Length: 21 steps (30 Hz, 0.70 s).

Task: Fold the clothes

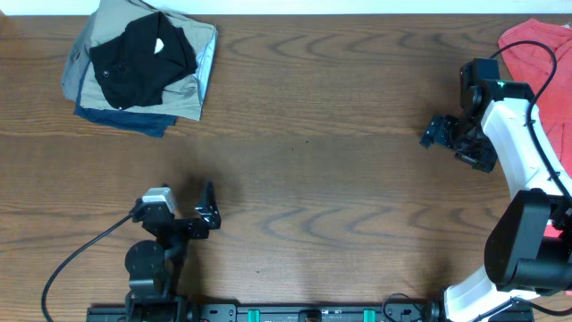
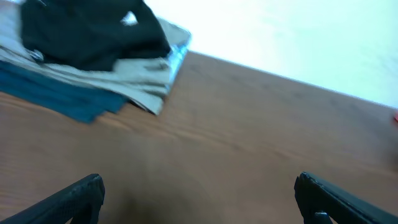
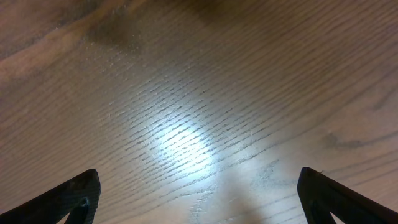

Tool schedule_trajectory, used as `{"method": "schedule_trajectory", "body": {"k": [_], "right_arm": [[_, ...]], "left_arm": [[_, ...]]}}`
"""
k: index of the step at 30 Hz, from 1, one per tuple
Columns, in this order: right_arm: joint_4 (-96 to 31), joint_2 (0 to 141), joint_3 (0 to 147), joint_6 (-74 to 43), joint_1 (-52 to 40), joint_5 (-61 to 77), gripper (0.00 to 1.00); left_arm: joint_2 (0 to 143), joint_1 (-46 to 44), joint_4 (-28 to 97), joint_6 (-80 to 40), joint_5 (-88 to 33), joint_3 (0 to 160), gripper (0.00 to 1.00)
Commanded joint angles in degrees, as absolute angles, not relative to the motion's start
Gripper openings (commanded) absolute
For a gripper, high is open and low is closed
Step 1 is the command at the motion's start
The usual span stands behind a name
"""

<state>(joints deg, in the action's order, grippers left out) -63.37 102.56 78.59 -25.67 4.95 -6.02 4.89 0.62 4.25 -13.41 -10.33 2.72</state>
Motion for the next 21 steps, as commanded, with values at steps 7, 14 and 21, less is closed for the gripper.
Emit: {"method": "schedule_trajectory", "body": {"k": [7,14,21], "right_arm": [[-63.44,101.8,79.07,-26.33,5.19,-6.44,0.99],[-63.44,101.8,79.07,-26.33,5.19,-6.44,0.99],[-63.44,101.8,79.07,-26.33,5.19,-6.44,0.99]], "left_arm": [[0.08,0.8,3.84,-12.4,-1.63,0.23,0.98],[0.08,0.89,3.92,-9.85,-1.63,0.23,0.98],[0.23,0.89,3.88,-9.89,-1.65,0.23,0.98]]}}
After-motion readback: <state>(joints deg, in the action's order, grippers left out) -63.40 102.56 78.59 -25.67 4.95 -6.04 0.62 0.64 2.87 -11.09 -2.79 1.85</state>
